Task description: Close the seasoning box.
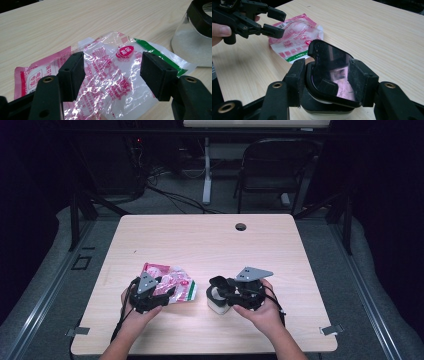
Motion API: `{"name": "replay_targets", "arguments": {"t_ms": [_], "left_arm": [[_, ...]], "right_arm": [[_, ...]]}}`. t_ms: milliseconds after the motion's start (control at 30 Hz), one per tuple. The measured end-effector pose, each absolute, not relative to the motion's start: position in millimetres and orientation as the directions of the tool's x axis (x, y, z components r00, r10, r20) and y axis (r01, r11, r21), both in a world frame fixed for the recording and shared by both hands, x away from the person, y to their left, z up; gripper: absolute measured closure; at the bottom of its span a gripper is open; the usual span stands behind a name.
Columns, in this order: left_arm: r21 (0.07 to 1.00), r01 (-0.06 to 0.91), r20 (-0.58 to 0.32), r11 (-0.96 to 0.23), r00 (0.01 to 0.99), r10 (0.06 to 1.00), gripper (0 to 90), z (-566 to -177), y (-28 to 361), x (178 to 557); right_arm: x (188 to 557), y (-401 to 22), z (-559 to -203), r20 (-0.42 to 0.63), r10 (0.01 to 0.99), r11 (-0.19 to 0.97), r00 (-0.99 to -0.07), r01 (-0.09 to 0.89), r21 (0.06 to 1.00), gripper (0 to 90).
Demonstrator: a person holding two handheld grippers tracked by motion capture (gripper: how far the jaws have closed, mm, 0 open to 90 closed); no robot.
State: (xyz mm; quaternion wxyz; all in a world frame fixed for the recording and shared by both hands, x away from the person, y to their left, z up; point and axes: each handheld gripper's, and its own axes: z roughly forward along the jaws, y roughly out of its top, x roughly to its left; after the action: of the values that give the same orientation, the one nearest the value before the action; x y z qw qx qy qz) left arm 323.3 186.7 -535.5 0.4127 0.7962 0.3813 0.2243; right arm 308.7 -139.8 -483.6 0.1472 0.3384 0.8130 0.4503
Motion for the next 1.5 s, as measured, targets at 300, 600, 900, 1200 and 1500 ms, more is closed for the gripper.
{"name": "replay_targets", "arguments": {"t_ms": [300, 600, 900, 1200, 1500], "left_arm": [[0.829, 0.424, 0.038, -0.364, 0.607, 0.794, 36.5, -536, 187, 324], [0.828, 0.429, 0.034, -0.361, 0.603, 0.797, 36.5, -536, 188, 324], [0.826, 0.433, 0.033, -0.360, 0.601, 0.799, 36.5, -536, 189, 325], [0.828, 0.438, 0.028, -0.351, 0.593, 0.805, 36.5, -537, 191, 326], [0.828, 0.441, 0.026, -0.345, 0.586, 0.810, 36.5, -537, 194, 327]], "right_arm": [[307, -135, -483, 0.076, 0.665, 0.370, -0.743, 0.416, 0.831, 47.9], [308, -137, -484, 0.071, 0.673, 0.372, -0.736, 0.420, 0.828, 47.9], [310, -141, -484, 0.082, 0.693, 0.350, -0.716, 0.434, 0.830, 48.1], [313, -147, -485, 0.097, 0.710, 0.324, -0.697, 0.446, 0.834, 48.1], [317, -159, -484, 0.106, 0.735, 0.303, -0.670, 0.464, 0.832, 48.1]]}}
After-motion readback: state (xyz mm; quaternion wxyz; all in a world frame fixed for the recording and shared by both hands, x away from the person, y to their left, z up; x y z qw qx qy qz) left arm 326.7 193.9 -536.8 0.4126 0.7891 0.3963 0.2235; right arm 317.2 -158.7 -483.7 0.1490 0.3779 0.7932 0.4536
